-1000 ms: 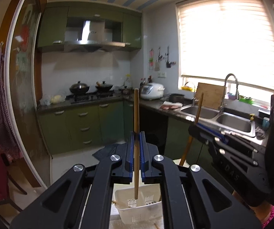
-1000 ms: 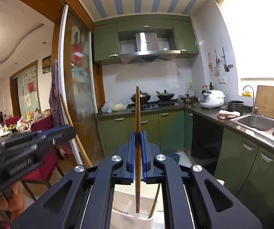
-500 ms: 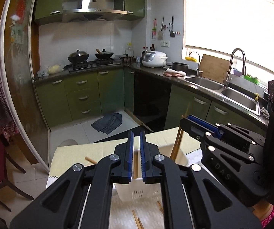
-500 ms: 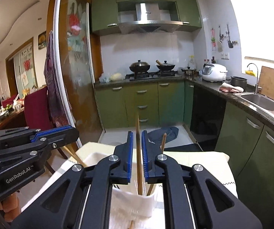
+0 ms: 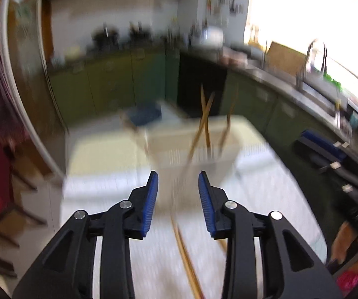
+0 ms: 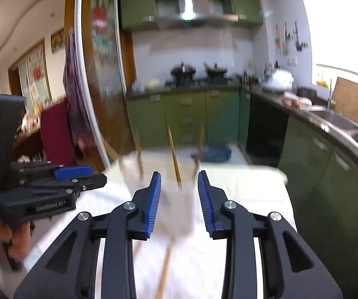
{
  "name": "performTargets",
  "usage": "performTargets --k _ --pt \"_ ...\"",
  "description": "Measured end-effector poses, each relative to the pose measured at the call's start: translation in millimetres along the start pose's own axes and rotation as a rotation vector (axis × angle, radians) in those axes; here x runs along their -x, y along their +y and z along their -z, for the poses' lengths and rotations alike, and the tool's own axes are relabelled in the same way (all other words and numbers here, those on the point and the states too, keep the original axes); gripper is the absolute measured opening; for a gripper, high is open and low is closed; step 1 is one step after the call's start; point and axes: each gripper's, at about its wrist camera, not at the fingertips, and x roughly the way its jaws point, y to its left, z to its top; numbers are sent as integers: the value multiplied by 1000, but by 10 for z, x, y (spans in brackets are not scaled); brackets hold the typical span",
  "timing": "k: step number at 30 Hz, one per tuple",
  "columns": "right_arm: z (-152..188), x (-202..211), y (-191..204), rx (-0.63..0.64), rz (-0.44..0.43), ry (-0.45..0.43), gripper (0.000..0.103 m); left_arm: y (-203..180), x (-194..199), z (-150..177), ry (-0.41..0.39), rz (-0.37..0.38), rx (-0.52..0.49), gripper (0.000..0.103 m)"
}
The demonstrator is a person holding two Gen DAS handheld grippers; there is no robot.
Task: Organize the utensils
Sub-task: 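Open both grippers to drop the chopsticks into the caddy, then lower both open grippers toward the loose chopsticks beside the caddy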
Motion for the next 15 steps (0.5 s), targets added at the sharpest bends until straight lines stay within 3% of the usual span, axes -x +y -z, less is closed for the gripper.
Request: performTargets --k 6,10,15 --pt "734 127 -373 -44 80 162 32 165 -581 614 297 26 74 32" --pt "1077 174 -620 -95 107 218 36 192 -856 777 388 23 97 32" --pt "1285 245 -678 -104 101 235 36 162 -1098 808 439 -11 98 32"
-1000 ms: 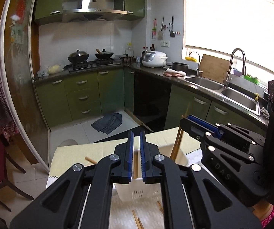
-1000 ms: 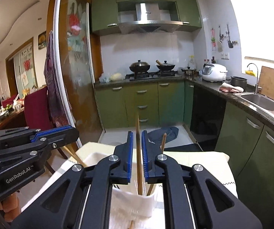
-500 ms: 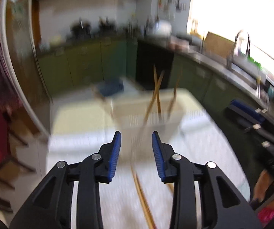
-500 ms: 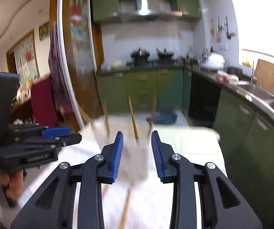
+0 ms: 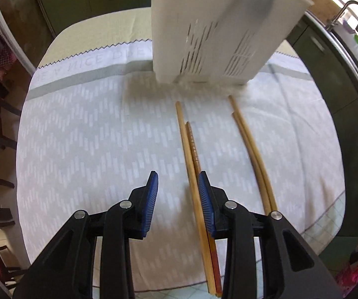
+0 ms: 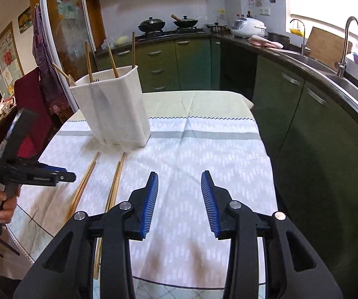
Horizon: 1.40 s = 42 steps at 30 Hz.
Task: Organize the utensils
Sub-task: 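Lower both open grippers toward the loose chopsticks beside the caddy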
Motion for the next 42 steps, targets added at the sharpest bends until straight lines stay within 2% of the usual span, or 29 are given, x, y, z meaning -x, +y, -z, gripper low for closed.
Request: performTargets --k 2,3,9,14,17,20,22,24,28,35,42 --pt "27 15 5 5 -9 -1 36 7 -77 2 21 6 -1 32" --pt "-127 -14 20 7 -10 2 36 -6 -110 3 28 -4 -7 32" --pt "-221 -88 93 0 -34 16 40 -50 -193 -16 45 -51 -38 32" --pt "-226 -239 239 34 -49 61 40 -93 -285 -61 67 -73 -54 33" --pt "-213 -415 387 68 -76 119 40 -87 -287 -47 69 -80 -70 33" --pt "-216 -648 600 112 -102 192 39 -83 -270 -16 68 -85 -92 28" --pt "-232 -807 719 133 -114 237 39 -63 -249 15 70 -85 -108 20" --pt "-250 -965 806 142 -134 282 34 -50 -236 51 71 -92 -124 14" --pt "-258 -1245 943 155 -154 362 27 33 -177 131 59 -133 -196 10" --pt "-247 -1467 1033 166 -126 416 23 113 -122 184 54 -136 -227 9" --pt "-265 -1574 1103 184 -85 439 23 155 -138 133 69 -107 -193 9"
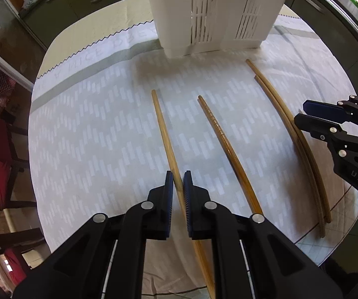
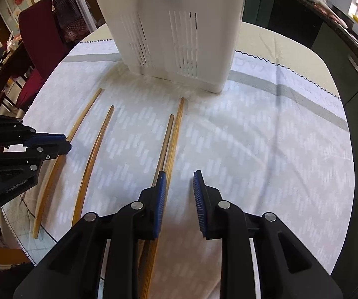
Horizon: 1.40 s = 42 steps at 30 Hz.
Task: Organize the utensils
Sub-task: 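Lower both open grippers toward the loose chopsticks beside the caddy, then close the left gripper on a chopstick while the right gripper grasps another, then raise the chopsticks upright and carry them over the caddy with both grippers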
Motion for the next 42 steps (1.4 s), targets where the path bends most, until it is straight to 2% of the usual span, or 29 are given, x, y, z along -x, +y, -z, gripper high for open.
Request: performTargets --k 8,10,15,19,23,28,30,35,42 --pt "-133 -108 95 20 36 28 23 27 -38 -33 14 -3 18 9" --pt "-133 -103 132 46 67 30 23 46 -21 -21 15 -5 26 9" --pt "-186 -181 210 70 65 50 23 98 -33 -24 33 15 38 9" --pt "-301 -228 174 39 37 66 23 108 -29 -79 52 24 60 9" --pt "-350 -235 208 56 56 70 23 132 -37 -118 63 29 69 9" --pt "-374 -224 148 41 23 77 9 105 -46 -133 67 19 63 8" --pt "-365 -237 103 26 11 76 8 120 -43 -133 68 32 72 8" --pt "-309 -99 3 -8 -11 19 7 131 -19 -108 24 39 79 6" --pt "-127 404 -156 -53 -37 -126 7 155 415 -141 -94 41 81 6"
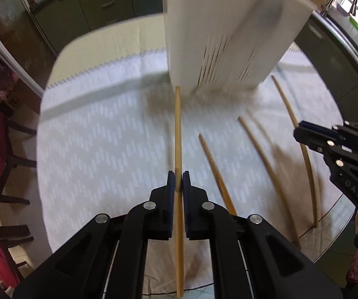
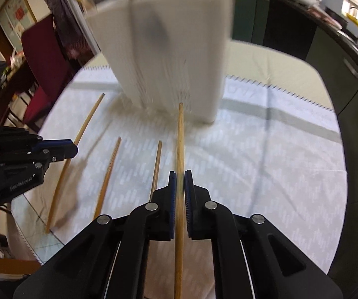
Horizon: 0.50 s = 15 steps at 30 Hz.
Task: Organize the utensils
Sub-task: 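Raise the chopsticks upright and carry them over the caddy with both grippers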
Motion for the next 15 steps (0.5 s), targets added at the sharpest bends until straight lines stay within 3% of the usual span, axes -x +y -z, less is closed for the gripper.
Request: performTargets --k 10,15 --pt "231 681 -113 -45 -36 -175 7 24 629 54 -164 18 0 6" --pt "374 918 -120 -48 -29 -221 7 68 863 142 -229 28 13 6"
